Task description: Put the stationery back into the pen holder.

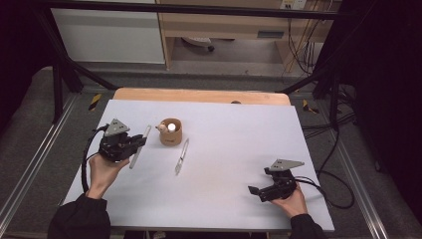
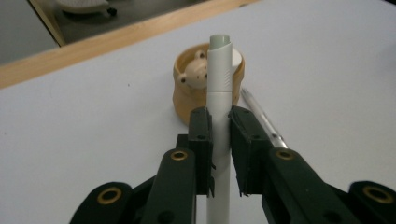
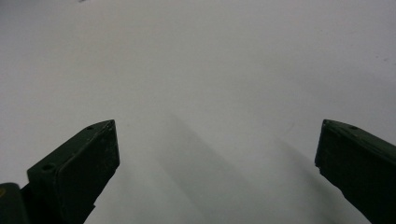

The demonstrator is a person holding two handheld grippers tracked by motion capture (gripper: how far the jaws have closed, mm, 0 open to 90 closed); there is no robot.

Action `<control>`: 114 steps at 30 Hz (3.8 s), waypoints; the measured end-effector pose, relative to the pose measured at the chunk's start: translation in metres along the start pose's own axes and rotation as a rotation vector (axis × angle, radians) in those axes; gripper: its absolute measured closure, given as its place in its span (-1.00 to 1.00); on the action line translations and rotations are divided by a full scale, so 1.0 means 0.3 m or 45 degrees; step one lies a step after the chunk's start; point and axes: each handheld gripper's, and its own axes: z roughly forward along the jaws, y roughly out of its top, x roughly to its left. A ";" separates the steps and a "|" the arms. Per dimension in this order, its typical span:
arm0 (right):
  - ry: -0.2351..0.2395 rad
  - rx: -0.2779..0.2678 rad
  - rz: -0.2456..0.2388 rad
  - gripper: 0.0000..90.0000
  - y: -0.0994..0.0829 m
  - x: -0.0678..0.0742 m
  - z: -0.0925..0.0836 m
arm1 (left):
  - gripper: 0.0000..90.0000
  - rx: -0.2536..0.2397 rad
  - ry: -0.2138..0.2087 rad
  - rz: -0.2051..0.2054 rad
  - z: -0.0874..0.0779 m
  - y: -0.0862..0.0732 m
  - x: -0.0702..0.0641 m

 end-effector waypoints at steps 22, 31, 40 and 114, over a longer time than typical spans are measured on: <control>0.001 -0.003 -0.002 -0.99 0.000 0.000 -0.001 | 0.73 -0.214 0.003 -0.018 0.060 0.195 -0.007; 0.001 -0.002 -0.001 -0.99 0.000 0.000 -0.001 | 0.73 -0.250 0.009 -0.036 0.123 0.260 0.002; 0.000 -0.003 -0.001 -0.99 0.000 -0.001 -0.002 | 0.73 -0.253 0.022 -0.063 0.188 0.295 0.029; 0.008 -0.002 -0.001 -0.99 -0.001 0.001 -0.002 | 0.79 -0.017 0.016 0.019 0.415 0.169 0.080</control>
